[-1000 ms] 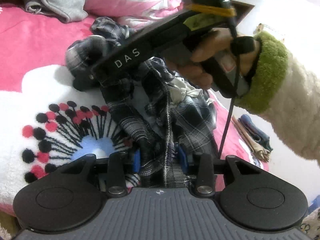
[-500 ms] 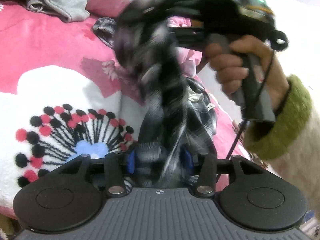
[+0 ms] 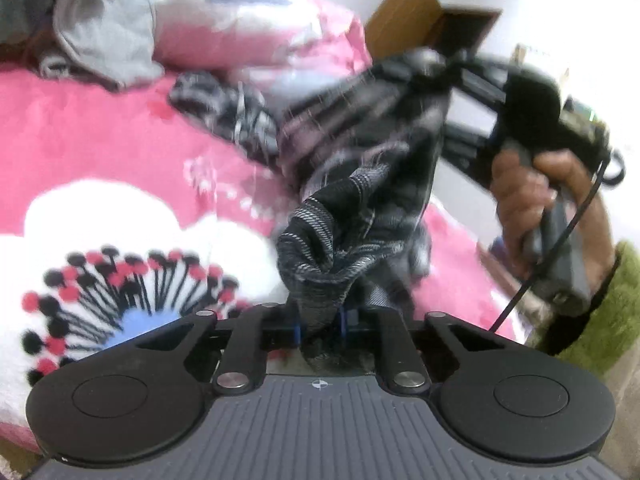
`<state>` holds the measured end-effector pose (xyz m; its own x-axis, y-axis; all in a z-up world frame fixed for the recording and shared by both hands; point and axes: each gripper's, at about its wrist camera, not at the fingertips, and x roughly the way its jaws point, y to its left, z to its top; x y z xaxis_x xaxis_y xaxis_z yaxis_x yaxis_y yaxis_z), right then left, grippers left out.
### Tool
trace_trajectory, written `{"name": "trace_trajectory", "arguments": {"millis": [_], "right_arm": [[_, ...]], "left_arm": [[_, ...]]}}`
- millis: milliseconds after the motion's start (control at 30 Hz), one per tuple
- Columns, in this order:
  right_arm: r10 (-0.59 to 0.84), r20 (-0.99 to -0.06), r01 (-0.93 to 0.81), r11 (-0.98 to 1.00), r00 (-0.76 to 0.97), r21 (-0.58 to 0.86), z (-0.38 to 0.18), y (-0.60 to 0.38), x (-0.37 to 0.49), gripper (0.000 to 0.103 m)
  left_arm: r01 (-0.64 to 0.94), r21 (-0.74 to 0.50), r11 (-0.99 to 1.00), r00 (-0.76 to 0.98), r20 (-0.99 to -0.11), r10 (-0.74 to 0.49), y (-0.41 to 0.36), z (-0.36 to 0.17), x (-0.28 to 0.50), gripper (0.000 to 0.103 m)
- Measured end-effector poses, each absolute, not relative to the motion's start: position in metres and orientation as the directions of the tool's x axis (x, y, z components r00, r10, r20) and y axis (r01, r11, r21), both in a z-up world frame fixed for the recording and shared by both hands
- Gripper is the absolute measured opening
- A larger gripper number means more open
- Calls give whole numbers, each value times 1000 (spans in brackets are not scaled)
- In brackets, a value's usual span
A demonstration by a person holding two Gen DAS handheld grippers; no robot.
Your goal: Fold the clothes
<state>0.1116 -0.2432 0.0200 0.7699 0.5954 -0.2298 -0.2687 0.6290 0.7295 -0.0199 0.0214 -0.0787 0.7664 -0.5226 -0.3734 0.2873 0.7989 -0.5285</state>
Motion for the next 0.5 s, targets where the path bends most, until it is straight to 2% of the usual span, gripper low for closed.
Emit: {"name": "trace_trajectory", "arguments": {"millis": [167,333,500], "right_arm": [[605,-176,-337,634,776,696,46,-238,107,20],[651,-139,-422,625,746,656,75,-199,113,20],[701,-167,-471,616,693,631,85,-135,136,20]], "left_arm": [[274,-568,776,848,-238,-474,49,-57,-25,12],[228,-617,753,910,-141,-391,87,-39,-30,12],[145,-680,719,957,-87,-275,138,-34,-44,12]]}}
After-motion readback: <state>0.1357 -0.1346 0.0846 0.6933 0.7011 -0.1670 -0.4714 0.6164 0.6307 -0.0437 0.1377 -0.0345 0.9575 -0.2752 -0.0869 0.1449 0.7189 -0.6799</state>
